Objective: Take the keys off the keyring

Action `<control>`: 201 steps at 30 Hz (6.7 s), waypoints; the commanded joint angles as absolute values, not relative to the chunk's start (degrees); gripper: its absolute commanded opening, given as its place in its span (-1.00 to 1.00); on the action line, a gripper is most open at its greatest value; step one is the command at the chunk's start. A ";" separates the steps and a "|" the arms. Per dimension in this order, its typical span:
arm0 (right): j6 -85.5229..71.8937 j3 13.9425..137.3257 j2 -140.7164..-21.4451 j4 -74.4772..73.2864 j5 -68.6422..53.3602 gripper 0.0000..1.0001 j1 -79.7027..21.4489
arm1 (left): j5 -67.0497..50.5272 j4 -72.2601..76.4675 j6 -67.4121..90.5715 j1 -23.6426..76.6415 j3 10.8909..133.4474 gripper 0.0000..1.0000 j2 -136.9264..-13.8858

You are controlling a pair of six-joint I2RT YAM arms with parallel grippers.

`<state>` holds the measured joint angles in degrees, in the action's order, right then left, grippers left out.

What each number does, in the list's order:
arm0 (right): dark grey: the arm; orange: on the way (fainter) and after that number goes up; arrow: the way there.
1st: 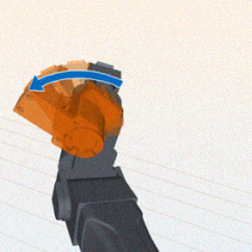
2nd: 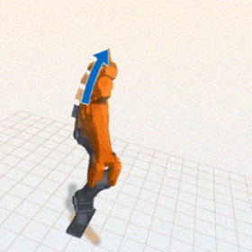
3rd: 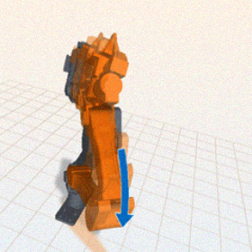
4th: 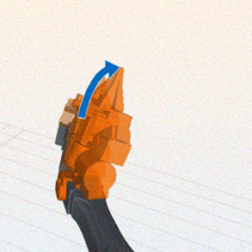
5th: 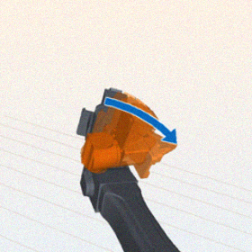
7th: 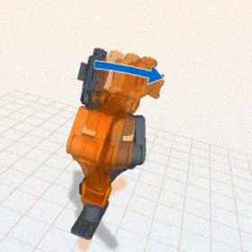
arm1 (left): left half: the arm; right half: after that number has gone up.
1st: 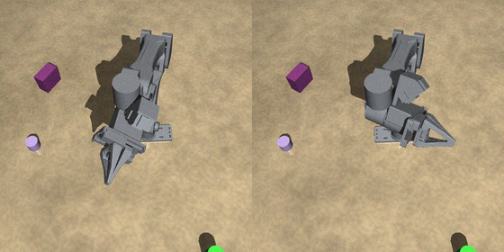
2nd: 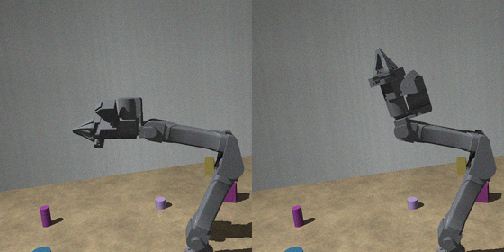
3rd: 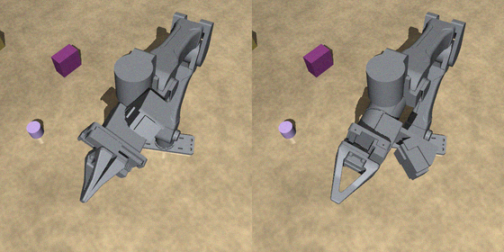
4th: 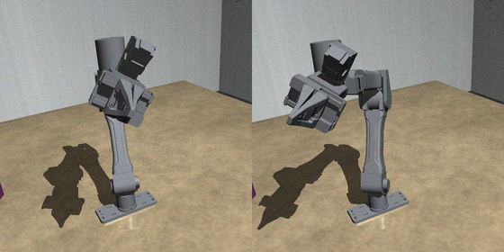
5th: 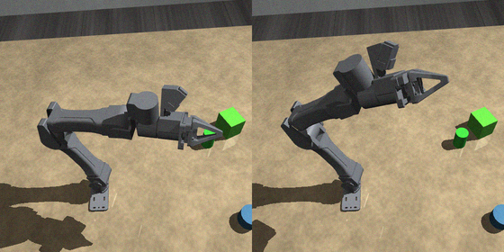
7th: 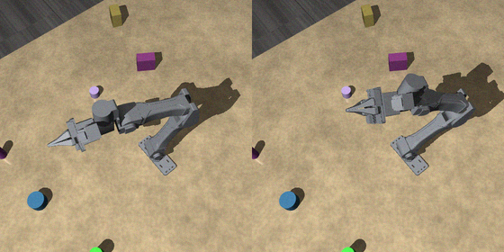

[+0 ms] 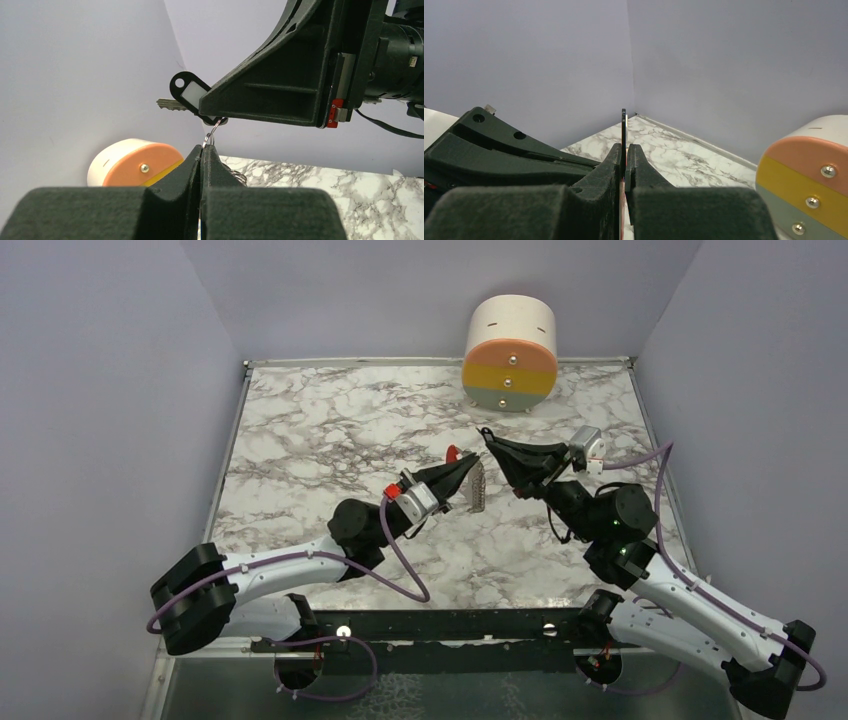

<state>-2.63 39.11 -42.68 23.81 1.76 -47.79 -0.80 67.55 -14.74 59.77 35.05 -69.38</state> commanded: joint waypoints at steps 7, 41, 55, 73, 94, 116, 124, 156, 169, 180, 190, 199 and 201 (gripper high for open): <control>-0.58 39.27 -40.43 25.26 6.63 -0.98 -47.55 | 3.12 69.33 -16.26 59.68 33.44 -1.00 -66.04; -5.97 37.31 -47.72 28.24 1.88 -0.98 -47.55 | 2.86 87.30 -14.12 59.68 29.53 -1.00 -68.08; -8.65 37.08 -49.29 26.64 -0.95 -0.98 -47.55 | 2.34 88.67 -14.64 59.68 30.47 -1.00 -68.20; -4.01 40.59 -47.90 23.27 3.61 -0.02 -47.55 | 1.77 87.40 -14.40 59.68 30.44 -1.00 -66.49; 2.04 48.52 -47.94 12.14 -10.00 -0.54 -47.55 | -0.72 82.27 -14.52 59.68 30.15 -1.00 -64.95; 2.67 46.36 -46.53 12.30 -14.07 -0.46 -47.55 | -2.06 81.36 -13.80 59.68 30.98 -1.00 -65.30; 2.35 45.89 -46.71 13.83 -14.76 -0.38 -47.55 | -2.89 81.01 -12.85 59.68 30.75 -1.00 -64.57; 5.13 46.91 -47.29 17.05 -13.89 -0.32 -47.55 | -7.65 76.64 -10.72 59.68 29.95 -1.00 -61.46; 7.15 50.05 -41.27 7.36 -10.05 -0.18 -47.54 | -7.25 64.58 -16.80 59.46 31.03 -1.00 -57.20; 13.70 52.82 -41.43 -1.26 -19.98 0.07 -47.55 | -17.98 51.49 -16.15 54.39 33.97 -1.00 -52.29; 17.14 54.79 -47.71 -0.69 -21.96 -0.02 -47.48 | -29.83 50.01 -7.47 46.75 37.40 -1.00 -49.31; 20.99 66.20 -58.59 0.26 -22.20 0.05 -41.03 | -27.04 42.95 -9.60 44.48 41.13 -1.00 -48.64; 17.57 68.31 -62.04 1.58 -28.81 0.05 -33.17 | -26.57 41.09 -10.16 43.92 41.70 -1.00 -48.73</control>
